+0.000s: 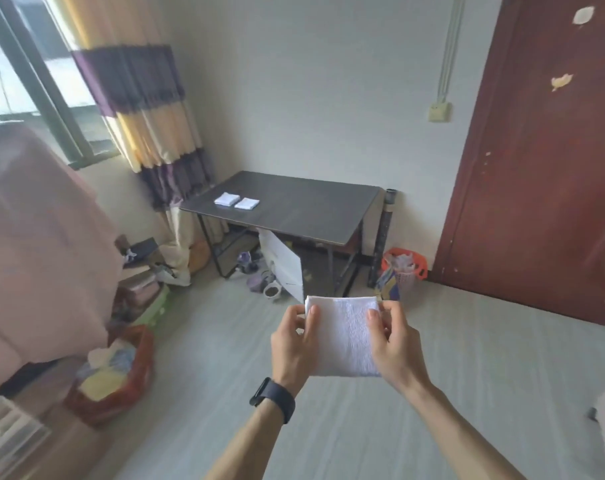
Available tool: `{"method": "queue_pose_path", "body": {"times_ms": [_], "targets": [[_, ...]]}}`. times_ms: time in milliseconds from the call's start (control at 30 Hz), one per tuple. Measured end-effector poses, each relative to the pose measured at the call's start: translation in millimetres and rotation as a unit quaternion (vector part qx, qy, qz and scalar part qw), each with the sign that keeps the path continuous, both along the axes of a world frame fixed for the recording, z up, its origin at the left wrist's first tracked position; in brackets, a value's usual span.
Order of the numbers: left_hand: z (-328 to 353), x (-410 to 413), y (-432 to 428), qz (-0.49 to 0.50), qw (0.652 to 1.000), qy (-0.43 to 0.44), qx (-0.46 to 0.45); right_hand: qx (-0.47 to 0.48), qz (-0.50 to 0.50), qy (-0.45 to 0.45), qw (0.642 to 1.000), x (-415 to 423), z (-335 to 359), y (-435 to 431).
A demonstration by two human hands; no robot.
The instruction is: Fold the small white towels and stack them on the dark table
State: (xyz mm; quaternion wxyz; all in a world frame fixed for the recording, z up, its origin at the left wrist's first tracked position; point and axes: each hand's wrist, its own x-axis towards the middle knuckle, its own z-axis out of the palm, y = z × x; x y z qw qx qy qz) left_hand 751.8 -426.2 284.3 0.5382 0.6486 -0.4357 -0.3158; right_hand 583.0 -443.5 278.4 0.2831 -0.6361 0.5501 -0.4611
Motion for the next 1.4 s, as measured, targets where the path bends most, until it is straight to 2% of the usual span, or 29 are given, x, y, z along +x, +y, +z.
{"method": "queue_pose_path", "body": {"times_ms": [367,633,967,1133,1400], "targets": [[-14,198,-143,0.087,0.996,-0.004,0.019,0.012,0.083,-0.016,0.996,204,-9,-172],[-15,303,-289,0.134,0.990,-0.033,0.024,0.016,0.125,-0.020,0.992,315,-13,-335],[-40,437,-434,0.186,0.981,-0.008,0.054,0.030,0.180,0.016,0.983,457,-44,-499],[-67,516,-519,0.165,0.983,0.006,0.075,0.040,0.166,0.027,0.985,534,-72,-581],[-97,624,-671,0.072,0.989,0.001,0.129,0.098,0.081,0.023,0.992,627,-106,-700]]}}
